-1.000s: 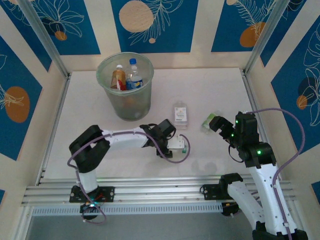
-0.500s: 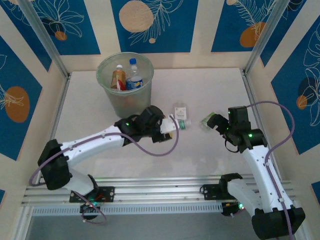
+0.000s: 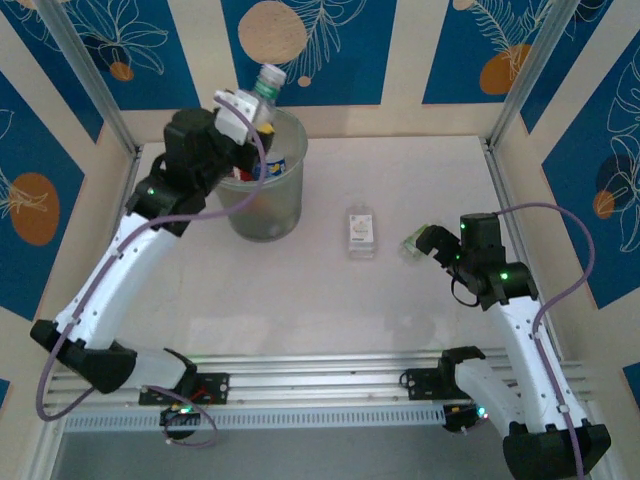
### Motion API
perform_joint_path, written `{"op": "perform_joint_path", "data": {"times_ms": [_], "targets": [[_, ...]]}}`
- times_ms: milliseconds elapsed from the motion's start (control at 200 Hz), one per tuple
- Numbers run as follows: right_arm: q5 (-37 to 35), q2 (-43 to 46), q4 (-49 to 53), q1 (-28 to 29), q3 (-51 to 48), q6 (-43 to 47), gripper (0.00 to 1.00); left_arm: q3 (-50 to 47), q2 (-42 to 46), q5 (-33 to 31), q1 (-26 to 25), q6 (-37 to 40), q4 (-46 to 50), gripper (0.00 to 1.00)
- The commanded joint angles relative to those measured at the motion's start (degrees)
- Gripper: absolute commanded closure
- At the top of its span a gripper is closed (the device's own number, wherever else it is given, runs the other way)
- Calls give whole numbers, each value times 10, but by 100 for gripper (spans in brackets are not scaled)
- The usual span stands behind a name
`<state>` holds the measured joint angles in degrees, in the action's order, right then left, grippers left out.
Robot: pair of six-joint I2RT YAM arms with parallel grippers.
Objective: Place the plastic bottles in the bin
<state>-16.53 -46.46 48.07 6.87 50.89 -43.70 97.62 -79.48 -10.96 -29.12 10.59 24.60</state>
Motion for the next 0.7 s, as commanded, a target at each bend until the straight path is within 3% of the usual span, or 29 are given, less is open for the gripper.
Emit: {"op": "perform_joint_path", "data": {"times_ms": [0,265,695], "targets": [[-3,15,9,-2,5,0,1,34,-48,20,49,-12,51,53],[1,22,17,-3,9,2,1,65,-116,105,144,-28,48,53],[10,22,15,-4,9,1,1,57,-166,116,185,39,53,51]]}}
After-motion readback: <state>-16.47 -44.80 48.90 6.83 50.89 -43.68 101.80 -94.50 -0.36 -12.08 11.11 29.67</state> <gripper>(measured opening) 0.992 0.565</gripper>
